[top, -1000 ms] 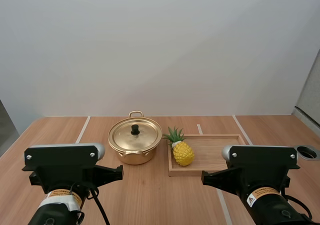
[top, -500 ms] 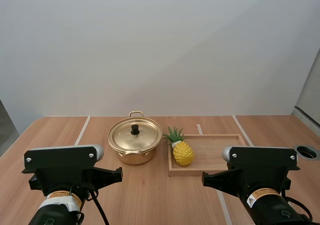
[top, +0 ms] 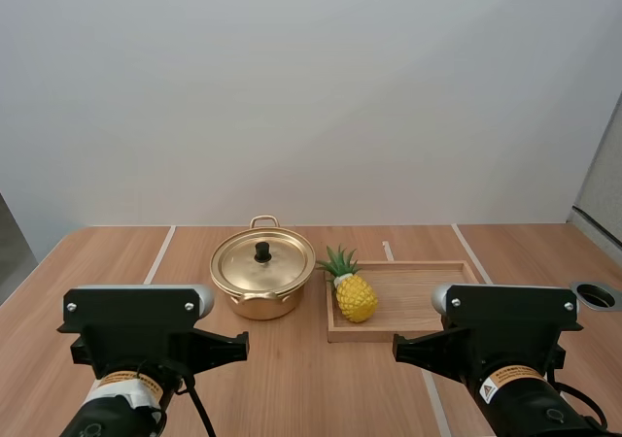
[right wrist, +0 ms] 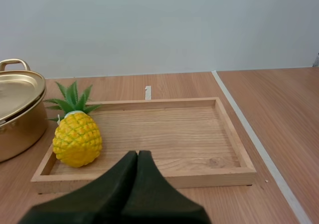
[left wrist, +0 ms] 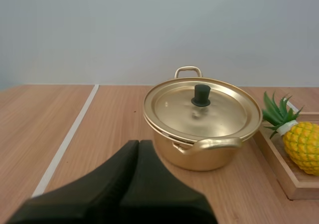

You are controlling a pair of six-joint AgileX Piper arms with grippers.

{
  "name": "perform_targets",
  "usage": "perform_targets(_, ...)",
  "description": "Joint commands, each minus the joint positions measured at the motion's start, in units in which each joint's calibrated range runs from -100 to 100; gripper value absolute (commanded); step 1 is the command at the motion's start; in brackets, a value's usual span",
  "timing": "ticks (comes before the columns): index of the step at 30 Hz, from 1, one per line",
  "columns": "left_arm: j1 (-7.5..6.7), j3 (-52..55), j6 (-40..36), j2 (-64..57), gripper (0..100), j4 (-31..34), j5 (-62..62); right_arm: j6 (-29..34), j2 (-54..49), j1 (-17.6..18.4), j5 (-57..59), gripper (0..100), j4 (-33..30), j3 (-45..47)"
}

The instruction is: Open the pot, put the grape inside, and close it

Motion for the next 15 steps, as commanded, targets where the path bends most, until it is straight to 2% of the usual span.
perform_targets(1,0.01,0.04,3.54,-0.21,0,-4.0,-1.59,0.17,-0.43,-0.19,-0.05,0,0.08,0.0)
perform_targets(15,0.01,0.04,3.98,-0.21,0,-4.47,-5.03,0.17,-0.43,-0.19,-0.05,0,0.08,0.0)
